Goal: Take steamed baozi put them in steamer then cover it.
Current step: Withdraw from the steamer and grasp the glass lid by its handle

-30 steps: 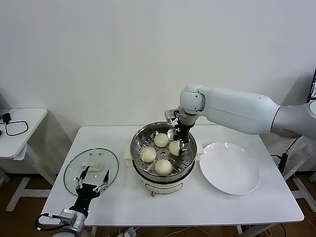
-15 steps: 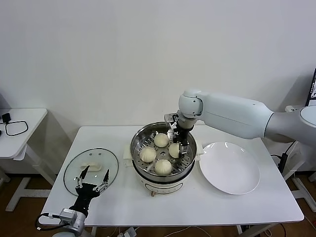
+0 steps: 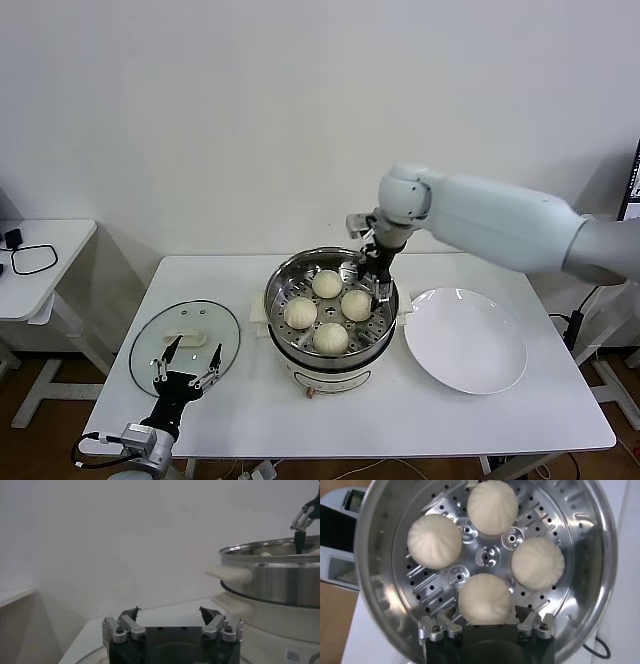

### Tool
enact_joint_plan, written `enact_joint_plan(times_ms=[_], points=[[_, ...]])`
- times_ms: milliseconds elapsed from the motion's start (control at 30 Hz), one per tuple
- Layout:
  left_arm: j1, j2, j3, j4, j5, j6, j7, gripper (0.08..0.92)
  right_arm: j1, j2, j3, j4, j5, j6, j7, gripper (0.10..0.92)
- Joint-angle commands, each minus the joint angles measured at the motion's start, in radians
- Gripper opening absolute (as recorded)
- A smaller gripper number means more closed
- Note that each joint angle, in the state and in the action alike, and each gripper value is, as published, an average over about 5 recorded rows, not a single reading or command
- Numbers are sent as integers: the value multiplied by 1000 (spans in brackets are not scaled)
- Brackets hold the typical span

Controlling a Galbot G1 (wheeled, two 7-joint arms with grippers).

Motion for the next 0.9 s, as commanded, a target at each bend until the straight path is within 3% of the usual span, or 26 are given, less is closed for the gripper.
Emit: enact_joint_plan(times_ms=[33,333,600,900], points=[[1,2,4,-11,2,4,-4,823,36,-216,130,77,77,4,-29,823],[-9,6,10,-33,-10,25,-30,823,-262,-441,576,156,130,80,129,823],[-28,18,12,-39,-13,49,-51,823,-868,-574,1119,311,328,315,650,823],[-55,28,28,-34,-1,18,-75,823,-1456,-431,1583,472,389,463,1113,823]])
